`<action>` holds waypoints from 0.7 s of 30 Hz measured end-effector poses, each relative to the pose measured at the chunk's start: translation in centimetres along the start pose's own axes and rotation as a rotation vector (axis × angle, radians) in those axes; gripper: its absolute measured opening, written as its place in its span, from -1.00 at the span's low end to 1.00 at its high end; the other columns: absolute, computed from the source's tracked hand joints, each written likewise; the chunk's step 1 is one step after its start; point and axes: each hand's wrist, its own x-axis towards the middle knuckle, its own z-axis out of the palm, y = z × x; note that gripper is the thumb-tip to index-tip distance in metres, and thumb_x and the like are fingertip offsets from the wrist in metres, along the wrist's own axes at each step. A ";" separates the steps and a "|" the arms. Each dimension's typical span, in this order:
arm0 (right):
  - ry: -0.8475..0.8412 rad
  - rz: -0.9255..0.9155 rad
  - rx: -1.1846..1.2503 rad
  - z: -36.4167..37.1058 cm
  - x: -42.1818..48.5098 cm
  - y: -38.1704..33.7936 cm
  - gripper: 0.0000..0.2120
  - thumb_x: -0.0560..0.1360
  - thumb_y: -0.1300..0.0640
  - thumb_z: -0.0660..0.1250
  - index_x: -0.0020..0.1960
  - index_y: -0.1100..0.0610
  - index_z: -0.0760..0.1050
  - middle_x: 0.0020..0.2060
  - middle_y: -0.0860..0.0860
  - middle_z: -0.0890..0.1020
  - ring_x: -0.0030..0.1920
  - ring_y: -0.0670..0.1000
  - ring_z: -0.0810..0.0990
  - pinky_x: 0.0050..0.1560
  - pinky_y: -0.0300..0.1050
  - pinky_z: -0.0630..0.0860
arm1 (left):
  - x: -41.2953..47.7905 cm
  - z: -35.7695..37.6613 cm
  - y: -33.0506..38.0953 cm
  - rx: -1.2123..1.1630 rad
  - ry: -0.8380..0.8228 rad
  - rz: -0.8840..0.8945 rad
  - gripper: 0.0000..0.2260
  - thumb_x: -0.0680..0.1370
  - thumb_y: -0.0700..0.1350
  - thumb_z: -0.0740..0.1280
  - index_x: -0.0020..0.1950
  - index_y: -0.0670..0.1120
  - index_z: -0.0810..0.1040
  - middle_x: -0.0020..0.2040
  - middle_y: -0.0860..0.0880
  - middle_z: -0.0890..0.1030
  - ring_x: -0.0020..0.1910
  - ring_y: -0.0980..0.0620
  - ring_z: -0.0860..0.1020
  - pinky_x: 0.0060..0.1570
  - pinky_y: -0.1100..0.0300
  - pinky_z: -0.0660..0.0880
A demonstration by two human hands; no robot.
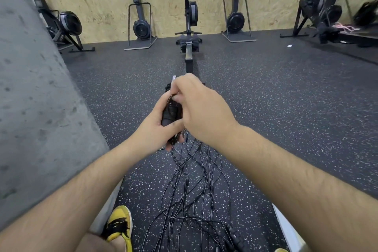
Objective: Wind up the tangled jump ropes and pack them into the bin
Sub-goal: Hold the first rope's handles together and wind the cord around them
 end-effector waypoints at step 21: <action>-0.155 0.647 0.761 10.5 0.0 1.0 -0.54 0.44 0.13 0.51 0.16 0.10 0.29 -0.16 -0.10 0.55 -0.27 -0.17 0.51 -0.31 -0.36 0.40 | -1.8 -5.5 -7.0 0.482 0.163 0.005 -0.24 0.51 -0.16 0.46 0.50 0.41 0.19 0.25 0.06 0.28 0.16 0.37 0.46 0.15 0.46 0.38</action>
